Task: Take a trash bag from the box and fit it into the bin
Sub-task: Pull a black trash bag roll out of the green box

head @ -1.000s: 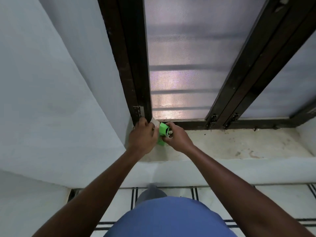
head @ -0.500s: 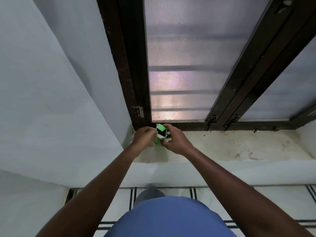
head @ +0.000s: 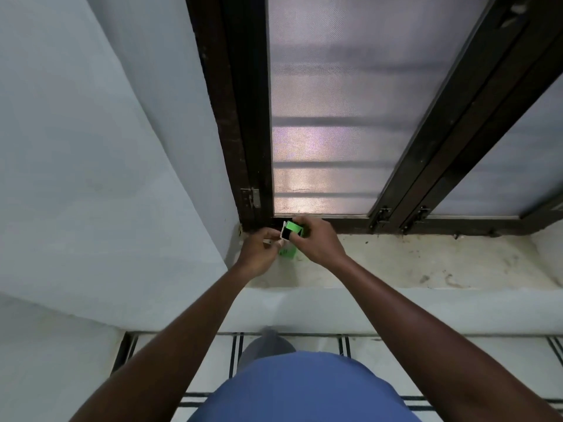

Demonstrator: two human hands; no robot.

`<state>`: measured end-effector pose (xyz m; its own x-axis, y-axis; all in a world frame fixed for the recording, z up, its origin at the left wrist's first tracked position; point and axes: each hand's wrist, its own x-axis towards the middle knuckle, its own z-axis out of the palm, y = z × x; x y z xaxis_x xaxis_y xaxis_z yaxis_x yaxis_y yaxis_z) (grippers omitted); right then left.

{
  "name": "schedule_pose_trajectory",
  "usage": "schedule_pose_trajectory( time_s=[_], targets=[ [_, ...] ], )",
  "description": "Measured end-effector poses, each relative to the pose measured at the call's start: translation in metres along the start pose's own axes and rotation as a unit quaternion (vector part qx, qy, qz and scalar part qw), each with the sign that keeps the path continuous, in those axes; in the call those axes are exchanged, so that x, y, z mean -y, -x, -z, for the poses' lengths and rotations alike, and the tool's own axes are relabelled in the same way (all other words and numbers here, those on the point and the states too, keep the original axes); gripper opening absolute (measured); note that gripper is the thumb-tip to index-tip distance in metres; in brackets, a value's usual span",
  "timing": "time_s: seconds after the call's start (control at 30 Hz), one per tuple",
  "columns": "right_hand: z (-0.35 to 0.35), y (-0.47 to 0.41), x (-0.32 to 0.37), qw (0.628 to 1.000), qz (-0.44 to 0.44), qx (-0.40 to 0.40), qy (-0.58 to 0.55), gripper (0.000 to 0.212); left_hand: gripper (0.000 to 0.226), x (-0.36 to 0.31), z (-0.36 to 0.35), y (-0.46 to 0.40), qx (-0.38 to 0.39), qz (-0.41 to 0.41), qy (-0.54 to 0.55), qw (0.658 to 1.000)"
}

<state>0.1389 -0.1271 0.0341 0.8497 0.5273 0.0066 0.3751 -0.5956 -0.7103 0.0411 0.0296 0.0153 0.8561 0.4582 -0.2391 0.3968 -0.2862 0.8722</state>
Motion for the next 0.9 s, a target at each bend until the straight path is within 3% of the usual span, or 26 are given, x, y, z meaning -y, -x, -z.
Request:
schedule_pose_trajectory(
  time_s=[0.1, 0.27, 0.6, 0.73, 0.9],
  targets=[
    [0.003, -0.006, 0.002, 1.000, 0.002, 0.013, 0.013, 0.042, 0.020, 0.000, 0.001, 0.001, 0.000, -0.005, -0.006, 1.000],
    [-0.001, -0.009, -0.004, 0.999, 0.007, -0.023, -0.049, 0.013, 0.024, 0.000, 0.001, 0.002, -0.009, -0.007, -0.016, 1.000],
    [-0.001, -0.006, -0.012, 0.998, -0.010, -0.039, -0.051, 0.013, 0.028, 0.000, 0.000, 0.004, 0.002, -0.022, 0.008, 1.000],
    [0.002, 0.000, -0.012, 0.998, -0.004, 0.014, -0.065, 0.029, 0.029, 0.000, 0.001, 0.005, -0.004, -0.020, 0.005, 1.000],
    [-0.002, 0.018, -0.028, 0.993, 0.022, 0.085, -0.081, 0.063, 0.022, 0.001, 0.008, 0.007, -0.008, -0.035, -0.027, 0.999]
  ],
)
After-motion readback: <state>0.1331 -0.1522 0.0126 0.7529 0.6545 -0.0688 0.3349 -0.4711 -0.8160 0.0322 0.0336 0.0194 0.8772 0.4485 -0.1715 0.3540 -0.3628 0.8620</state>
